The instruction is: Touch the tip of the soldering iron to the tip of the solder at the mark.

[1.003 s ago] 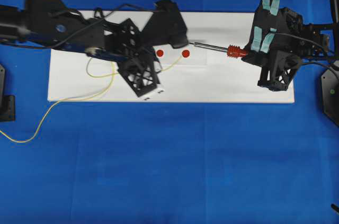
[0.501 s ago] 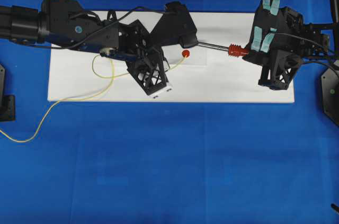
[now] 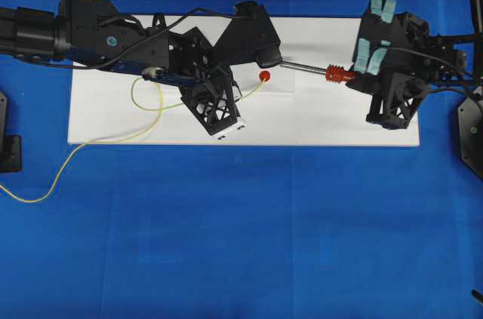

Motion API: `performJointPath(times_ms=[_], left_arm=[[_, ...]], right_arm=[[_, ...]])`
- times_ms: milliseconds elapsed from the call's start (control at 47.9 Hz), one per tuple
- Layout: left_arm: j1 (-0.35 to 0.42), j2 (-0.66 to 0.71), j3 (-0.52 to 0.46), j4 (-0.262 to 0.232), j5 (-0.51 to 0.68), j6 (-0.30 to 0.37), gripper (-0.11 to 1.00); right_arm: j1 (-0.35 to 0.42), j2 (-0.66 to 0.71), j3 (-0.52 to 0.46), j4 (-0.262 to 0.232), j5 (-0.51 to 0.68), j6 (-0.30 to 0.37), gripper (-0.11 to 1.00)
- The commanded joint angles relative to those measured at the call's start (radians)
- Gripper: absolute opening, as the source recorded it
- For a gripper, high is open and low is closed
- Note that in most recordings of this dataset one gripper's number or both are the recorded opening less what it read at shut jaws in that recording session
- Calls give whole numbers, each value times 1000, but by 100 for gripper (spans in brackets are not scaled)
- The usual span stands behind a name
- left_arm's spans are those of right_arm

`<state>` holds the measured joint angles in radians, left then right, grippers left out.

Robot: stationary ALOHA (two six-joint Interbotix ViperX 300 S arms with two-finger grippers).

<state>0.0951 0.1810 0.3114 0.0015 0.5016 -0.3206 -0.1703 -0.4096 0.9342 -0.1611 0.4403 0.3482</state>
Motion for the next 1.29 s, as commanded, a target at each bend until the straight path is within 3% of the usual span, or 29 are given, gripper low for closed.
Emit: performJointPath(times_ms=[0, 1274], left_arm=[[0, -15, -8, 2, -5, 0, 2], [0, -14, -3, 2, -5, 0, 2]], right_arm=[[-2, 9, -18, 2, -3, 3, 6], [34, 140, -84, -2, 26, 3, 6]])
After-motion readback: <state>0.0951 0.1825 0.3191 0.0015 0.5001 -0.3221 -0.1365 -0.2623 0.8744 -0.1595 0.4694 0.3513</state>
